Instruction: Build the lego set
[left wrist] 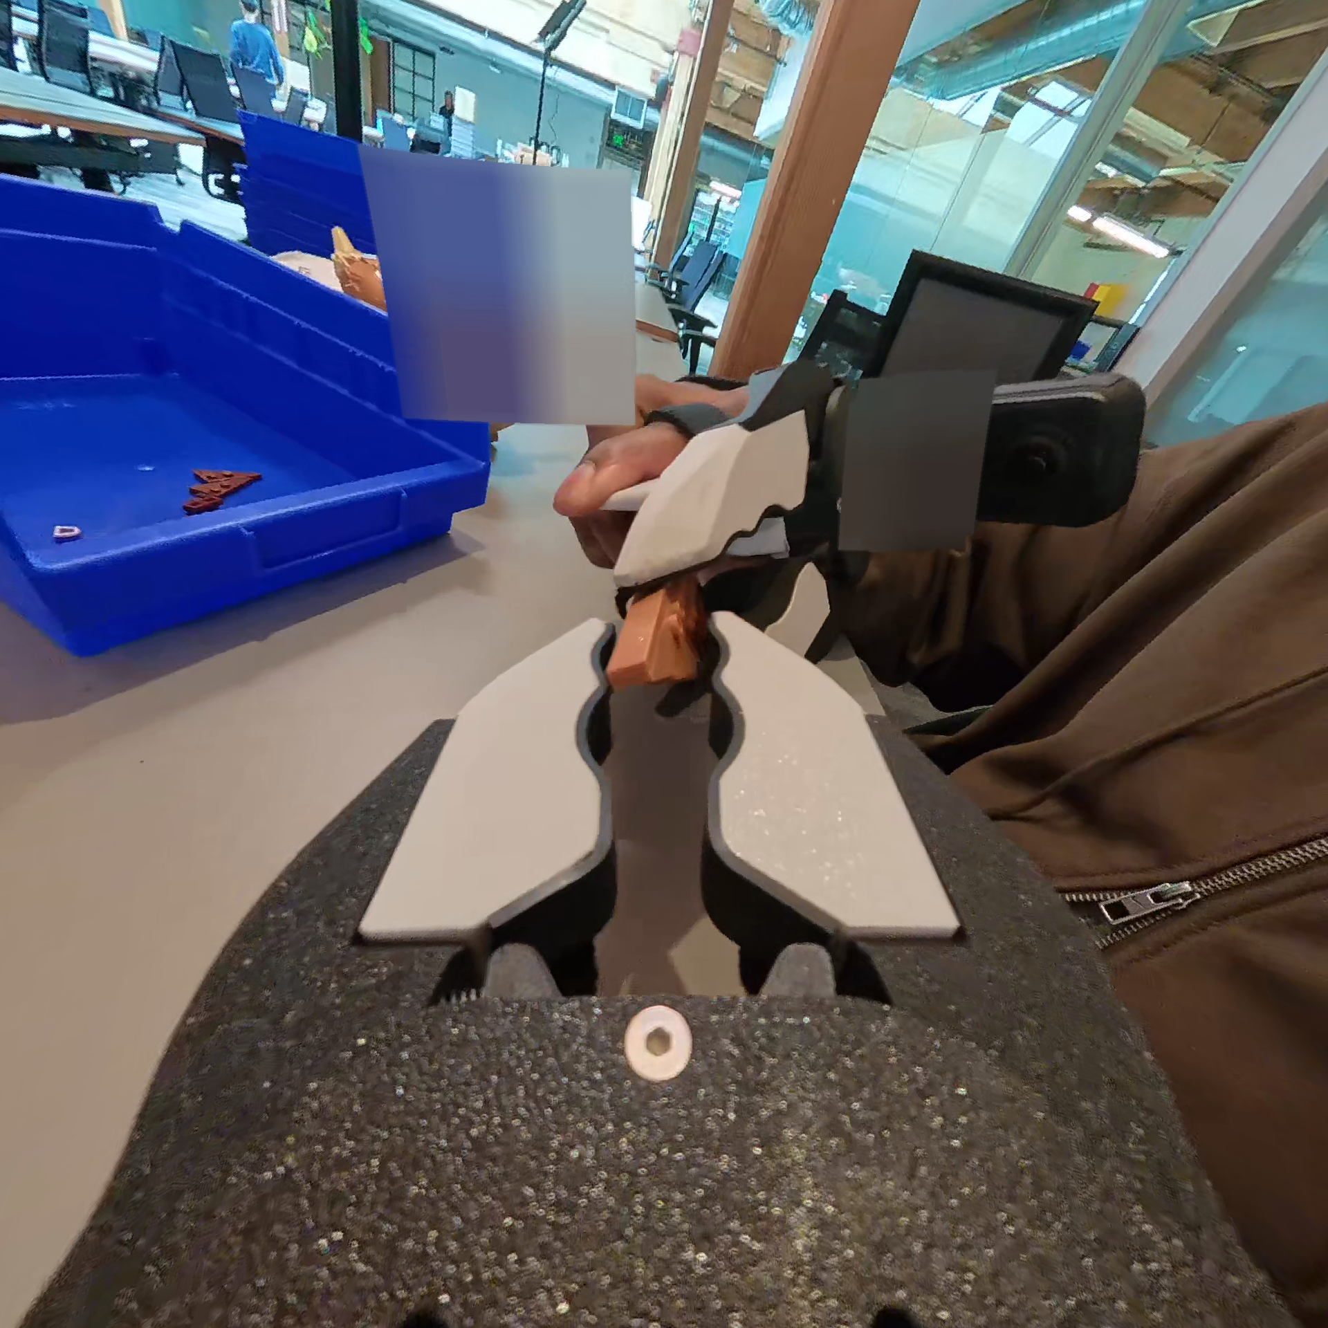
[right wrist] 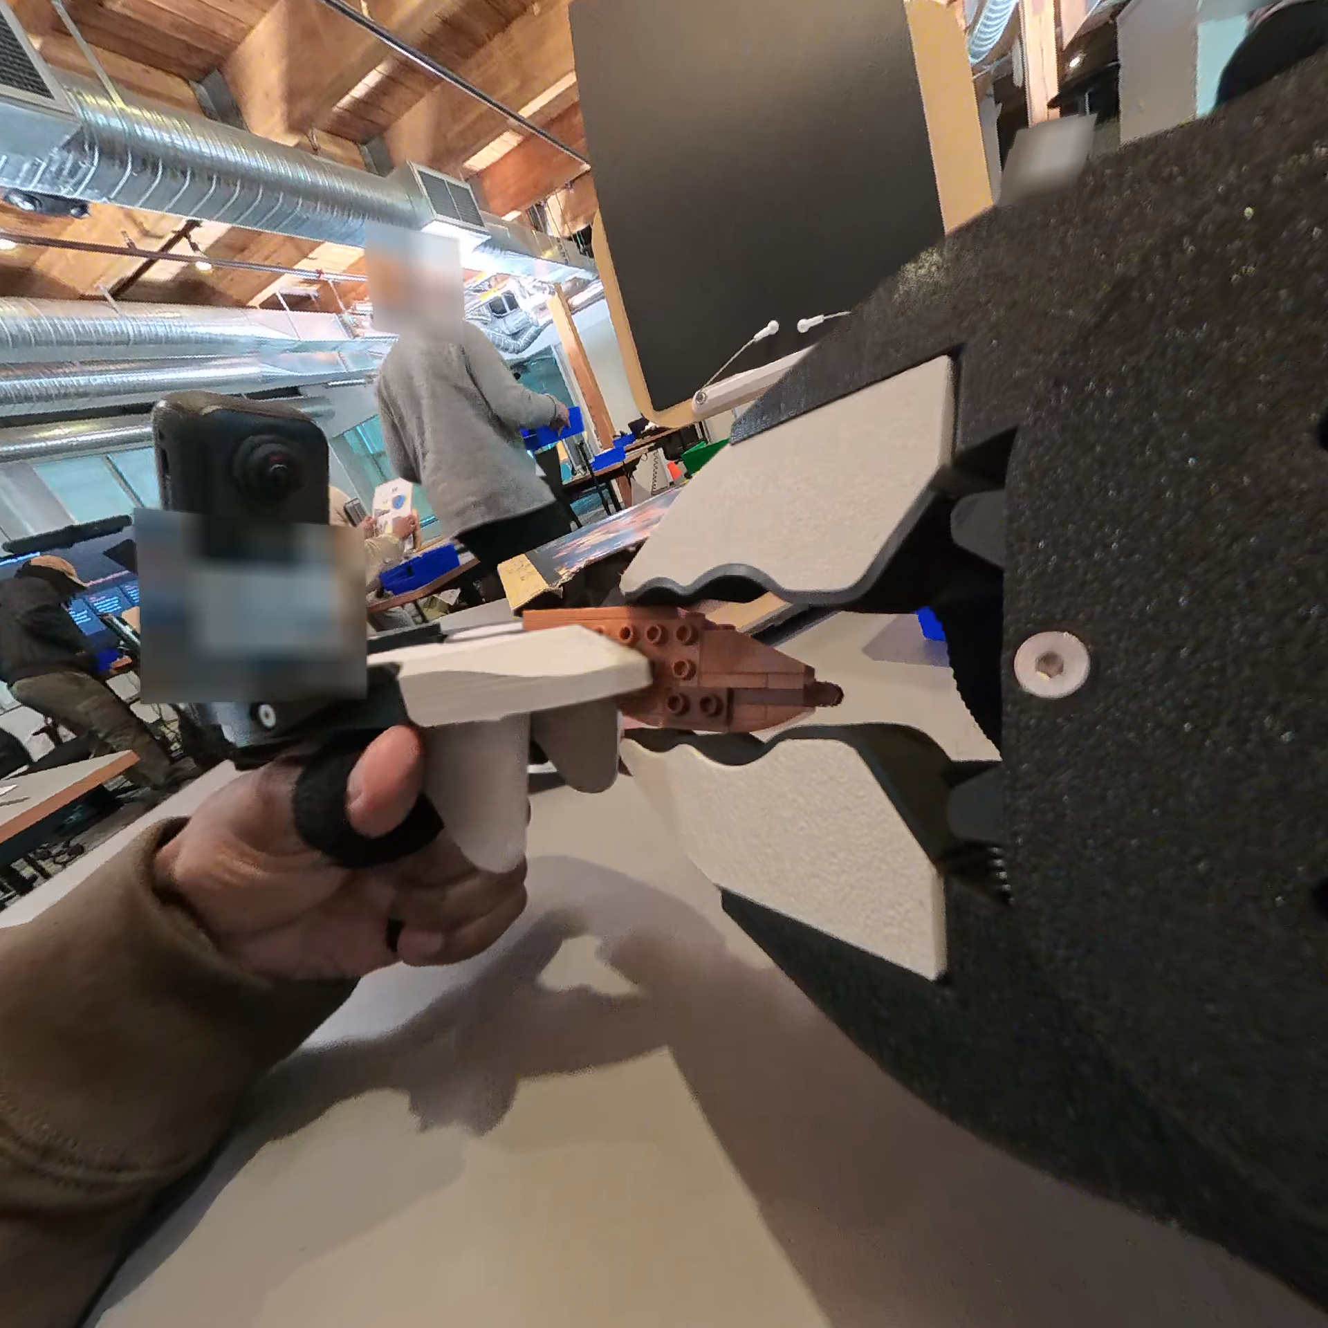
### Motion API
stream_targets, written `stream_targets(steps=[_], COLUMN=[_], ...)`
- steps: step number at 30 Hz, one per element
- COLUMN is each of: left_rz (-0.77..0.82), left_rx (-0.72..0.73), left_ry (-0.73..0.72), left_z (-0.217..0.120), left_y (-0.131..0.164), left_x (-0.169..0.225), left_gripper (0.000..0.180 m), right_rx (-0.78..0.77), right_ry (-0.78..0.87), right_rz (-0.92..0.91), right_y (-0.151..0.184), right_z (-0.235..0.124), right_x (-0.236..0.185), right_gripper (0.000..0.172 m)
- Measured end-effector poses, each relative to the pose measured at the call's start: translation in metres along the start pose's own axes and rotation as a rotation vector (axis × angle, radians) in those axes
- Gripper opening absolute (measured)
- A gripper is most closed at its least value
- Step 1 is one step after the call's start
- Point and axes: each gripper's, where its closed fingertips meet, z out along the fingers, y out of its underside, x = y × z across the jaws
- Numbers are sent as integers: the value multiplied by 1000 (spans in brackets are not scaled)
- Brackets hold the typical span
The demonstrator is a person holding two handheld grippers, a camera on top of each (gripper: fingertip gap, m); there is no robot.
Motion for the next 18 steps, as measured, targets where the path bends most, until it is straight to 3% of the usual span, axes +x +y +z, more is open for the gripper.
stream_targets(steps=[2,12,18], left_rz=[-2,63,187], left_rx=[30,93,104], left_ry=[7,-89,-288], left_z=[2,-1,-7], left_y=[-2,-9,-13], left_x=[1,-12,-33], left_gripper=[13,11,11], right_rx=[-12,-68,-31], right_ry=[16,98,181], right_rz=[-14,25,101], right_y=[2,17,19], right_z=[1,3,-8], right_x=[1,13,34], right_gripper=[32,35,44])
